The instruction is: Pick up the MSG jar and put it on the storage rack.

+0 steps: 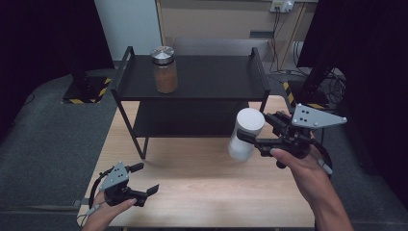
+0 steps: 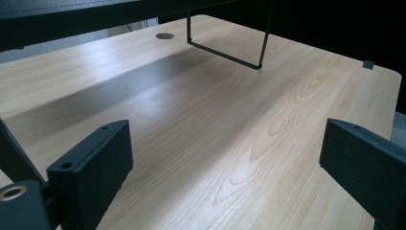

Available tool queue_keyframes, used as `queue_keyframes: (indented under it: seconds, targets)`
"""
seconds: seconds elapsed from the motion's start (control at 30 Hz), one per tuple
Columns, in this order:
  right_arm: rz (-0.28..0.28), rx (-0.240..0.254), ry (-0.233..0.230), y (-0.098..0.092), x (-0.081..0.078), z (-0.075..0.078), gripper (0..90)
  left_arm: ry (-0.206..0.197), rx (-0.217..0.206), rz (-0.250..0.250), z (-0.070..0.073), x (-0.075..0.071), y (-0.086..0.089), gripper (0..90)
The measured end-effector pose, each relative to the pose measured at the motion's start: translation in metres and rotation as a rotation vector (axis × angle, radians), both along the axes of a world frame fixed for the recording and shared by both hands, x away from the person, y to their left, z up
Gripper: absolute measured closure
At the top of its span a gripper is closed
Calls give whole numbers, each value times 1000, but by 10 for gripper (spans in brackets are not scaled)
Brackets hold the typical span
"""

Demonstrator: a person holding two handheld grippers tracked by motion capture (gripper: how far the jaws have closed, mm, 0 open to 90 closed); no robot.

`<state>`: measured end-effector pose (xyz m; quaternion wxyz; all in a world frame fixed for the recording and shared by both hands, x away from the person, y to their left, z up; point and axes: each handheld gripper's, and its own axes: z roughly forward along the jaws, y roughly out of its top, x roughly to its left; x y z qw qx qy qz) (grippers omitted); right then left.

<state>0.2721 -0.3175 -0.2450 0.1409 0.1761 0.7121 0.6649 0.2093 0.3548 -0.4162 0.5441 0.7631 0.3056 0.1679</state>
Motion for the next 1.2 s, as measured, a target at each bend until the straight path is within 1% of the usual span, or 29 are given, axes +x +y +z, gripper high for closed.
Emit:
queue_keyframes:
  seconds: [0.07,0.17,0.27,0.43,0.63,0.97,1.2]
  targets:
    - [2,0,-3,2,2,5,341,-1,-1,0,0,0,0,29]
    - [3,2,-4,5,5,12,341,3,-22,0,-1,0,4,28]
    - [3,5,-4,8,8,18,341,3,-24,7,-2,0,7,28]
    - [6,4,-6,13,12,27,341,4,-17,11,-2,0,7,28]
    - [0,2,-17,19,18,42,341,6,-13,4,-2,1,6,29]
    - [-27,-7,-40,29,29,73,341,10,-13,0,-4,3,6,28]
    - [-51,-1,-55,35,38,89,342,15,-12,-6,-4,3,4,28]
